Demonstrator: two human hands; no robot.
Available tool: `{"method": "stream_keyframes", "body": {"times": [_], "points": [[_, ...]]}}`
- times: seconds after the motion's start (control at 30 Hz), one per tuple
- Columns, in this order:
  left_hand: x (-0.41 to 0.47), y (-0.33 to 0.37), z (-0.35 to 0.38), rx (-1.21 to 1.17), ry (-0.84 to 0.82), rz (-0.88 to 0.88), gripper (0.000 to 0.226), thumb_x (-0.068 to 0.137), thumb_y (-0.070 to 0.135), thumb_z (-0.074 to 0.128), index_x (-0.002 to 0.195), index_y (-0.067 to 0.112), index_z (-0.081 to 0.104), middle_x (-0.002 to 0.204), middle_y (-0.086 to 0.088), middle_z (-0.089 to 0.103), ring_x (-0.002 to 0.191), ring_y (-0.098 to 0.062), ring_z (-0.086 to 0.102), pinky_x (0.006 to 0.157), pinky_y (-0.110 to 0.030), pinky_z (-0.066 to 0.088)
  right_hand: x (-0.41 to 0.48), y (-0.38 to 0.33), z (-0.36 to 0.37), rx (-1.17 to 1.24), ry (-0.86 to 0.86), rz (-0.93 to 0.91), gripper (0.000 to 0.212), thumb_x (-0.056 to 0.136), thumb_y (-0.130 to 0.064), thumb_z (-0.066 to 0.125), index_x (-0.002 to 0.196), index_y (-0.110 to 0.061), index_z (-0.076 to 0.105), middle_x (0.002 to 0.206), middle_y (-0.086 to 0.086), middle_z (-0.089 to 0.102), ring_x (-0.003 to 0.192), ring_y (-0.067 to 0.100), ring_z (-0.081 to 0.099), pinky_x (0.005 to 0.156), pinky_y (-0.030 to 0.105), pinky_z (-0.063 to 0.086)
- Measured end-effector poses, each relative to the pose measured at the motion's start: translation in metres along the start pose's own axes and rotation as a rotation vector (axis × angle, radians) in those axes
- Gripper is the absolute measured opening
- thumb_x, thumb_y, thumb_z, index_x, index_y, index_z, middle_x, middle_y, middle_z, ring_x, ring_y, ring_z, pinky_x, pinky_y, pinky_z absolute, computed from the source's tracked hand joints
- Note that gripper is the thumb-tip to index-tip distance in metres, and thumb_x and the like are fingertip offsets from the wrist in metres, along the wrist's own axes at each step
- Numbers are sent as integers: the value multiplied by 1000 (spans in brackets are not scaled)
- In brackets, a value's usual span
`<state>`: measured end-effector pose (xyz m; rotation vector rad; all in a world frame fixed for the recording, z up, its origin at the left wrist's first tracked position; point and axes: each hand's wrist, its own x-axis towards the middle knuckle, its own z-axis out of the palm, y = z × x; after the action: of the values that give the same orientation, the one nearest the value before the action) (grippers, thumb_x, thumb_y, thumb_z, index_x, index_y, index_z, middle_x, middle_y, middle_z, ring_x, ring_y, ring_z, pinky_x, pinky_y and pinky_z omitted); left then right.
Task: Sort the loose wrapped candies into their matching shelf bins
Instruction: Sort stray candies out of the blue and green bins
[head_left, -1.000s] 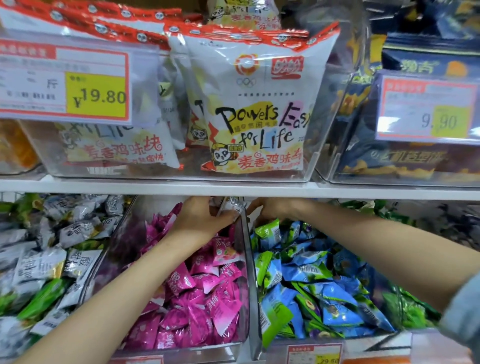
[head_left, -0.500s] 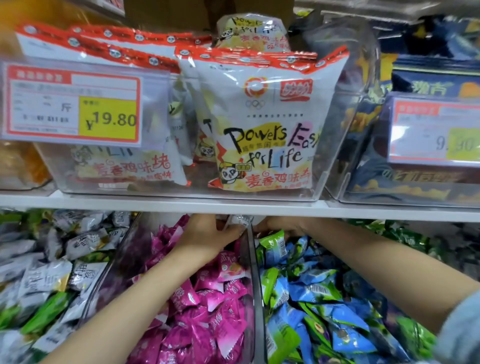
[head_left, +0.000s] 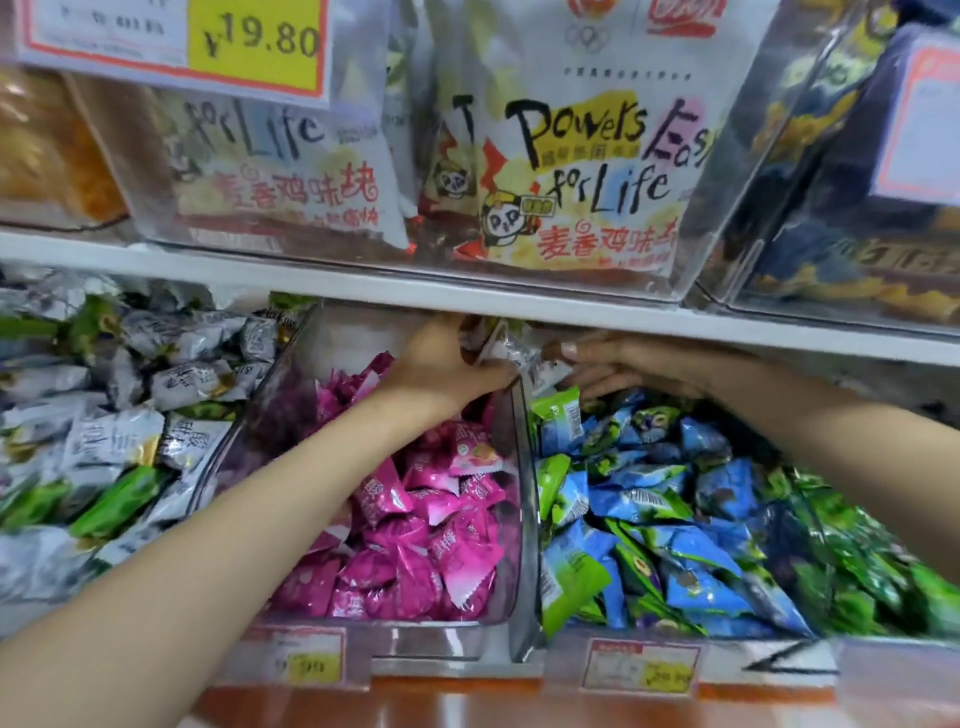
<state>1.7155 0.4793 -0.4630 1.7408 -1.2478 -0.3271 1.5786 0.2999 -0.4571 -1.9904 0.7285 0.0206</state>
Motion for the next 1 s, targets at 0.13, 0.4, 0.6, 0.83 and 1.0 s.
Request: {"method": "stream_keyframes", "body": {"times": [0.13,0.4,0.6,0.83,1.0], "points": [[-2,5,-6,-68,-209,10,51,78,27,73,123,24,51,117,7,59,109,-10,54,94,-18,42,-34,2,-3,43,51,-131,43,87,-51,52,127,-35,52,128,4,60,109,16,63,110,42,36],[-25,18,-3,-167,-462,39,47,72,30,77,103,50,47,121,18,52,102,8,53,93,-8,37,-82,-13,30,284,203,-295,39,70,-29,64,104,-11,68,108,4,70,100,18,67,86,29,54],[-35,23,-14,-127,-338,13,62,57,49,72,113,33,51,116,11,57,109,-10,56,91,-23,43,-97,-19,30,207,212,-254,24,83,-34,54,98,-20,67,99,-3,73,96,16,68,90,29,53],[-32,13,-33,-109,-48,-114,56,83,16,69,132,11,43,111,5,43,101,-10,45,83,-17,30,-59,-11,32,-387,222,-126,41,89,-16,64,128,-22,55,129,-8,55,118,6,50,93,11,39],[-32,9,-34,-74,-46,-120,48,82,16,70,123,12,46,113,0,52,106,-17,53,87,-21,35,-21,0,38,-694,229,-48,32,82,-20,72,112,-18,63,108,-3,60,96,12,53,73,19,34]]}}
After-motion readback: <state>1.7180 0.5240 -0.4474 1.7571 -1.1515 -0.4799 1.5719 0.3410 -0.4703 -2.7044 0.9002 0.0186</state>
